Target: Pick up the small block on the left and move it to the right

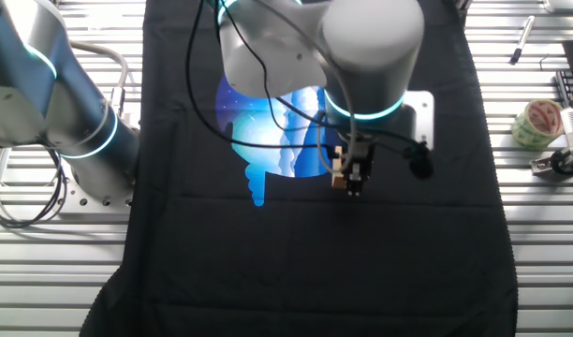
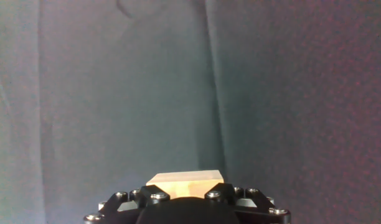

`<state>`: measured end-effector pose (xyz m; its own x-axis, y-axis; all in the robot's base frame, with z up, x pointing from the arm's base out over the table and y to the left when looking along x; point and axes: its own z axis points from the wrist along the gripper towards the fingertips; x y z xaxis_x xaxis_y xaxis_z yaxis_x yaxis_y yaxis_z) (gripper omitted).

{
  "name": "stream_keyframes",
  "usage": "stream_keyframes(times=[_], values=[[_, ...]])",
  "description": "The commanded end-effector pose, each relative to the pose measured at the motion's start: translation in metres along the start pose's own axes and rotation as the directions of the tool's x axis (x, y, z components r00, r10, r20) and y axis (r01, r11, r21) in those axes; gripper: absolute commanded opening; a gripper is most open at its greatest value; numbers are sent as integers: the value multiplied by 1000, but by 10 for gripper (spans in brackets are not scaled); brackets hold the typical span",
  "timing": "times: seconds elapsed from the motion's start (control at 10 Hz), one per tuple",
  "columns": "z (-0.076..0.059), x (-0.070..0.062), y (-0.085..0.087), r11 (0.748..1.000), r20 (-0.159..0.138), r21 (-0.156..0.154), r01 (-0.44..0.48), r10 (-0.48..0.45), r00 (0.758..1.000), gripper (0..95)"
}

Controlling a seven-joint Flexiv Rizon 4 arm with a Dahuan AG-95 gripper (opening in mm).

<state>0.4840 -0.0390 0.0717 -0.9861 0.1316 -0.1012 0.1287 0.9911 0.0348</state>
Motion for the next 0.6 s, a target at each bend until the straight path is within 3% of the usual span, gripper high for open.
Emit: stream_keyframes(times=[0.1,0.6], values=[[1,0,5,1000,1,6,-9,9,1000,0],[1,3,27,998,9,6,-55,55,998,0]])
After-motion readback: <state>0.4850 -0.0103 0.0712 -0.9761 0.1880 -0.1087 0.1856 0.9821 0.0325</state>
